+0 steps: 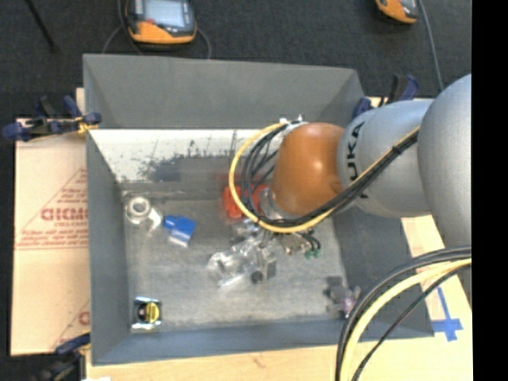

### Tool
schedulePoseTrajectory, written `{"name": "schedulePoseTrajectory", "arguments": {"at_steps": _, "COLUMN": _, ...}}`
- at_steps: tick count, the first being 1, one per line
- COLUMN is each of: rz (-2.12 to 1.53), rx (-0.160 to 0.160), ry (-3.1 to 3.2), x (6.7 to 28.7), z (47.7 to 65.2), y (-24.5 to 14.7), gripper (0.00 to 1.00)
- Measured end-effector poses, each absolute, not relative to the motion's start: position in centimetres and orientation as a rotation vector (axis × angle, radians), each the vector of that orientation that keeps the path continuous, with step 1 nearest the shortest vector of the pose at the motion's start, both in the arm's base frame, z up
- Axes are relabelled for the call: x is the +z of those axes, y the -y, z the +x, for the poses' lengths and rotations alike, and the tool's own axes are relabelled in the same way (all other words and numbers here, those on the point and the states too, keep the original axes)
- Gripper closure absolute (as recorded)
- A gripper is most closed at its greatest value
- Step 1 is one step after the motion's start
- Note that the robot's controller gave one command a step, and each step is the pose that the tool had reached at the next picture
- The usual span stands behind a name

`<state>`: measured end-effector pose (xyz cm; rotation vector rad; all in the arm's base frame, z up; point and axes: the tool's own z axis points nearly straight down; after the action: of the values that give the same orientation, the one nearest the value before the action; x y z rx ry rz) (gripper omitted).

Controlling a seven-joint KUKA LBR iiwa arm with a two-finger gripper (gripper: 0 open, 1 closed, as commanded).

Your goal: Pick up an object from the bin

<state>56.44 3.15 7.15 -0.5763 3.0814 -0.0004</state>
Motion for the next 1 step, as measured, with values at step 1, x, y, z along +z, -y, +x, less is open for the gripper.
{"name": "schedulePoseTrajectory", "arguments": {"at_steps": 1, "rz": -0.558, "rx": -0.005, "ry": -3.081, "x": 18.56, "z": 59.19, "y": -2.63, "gripper": 1.0}}
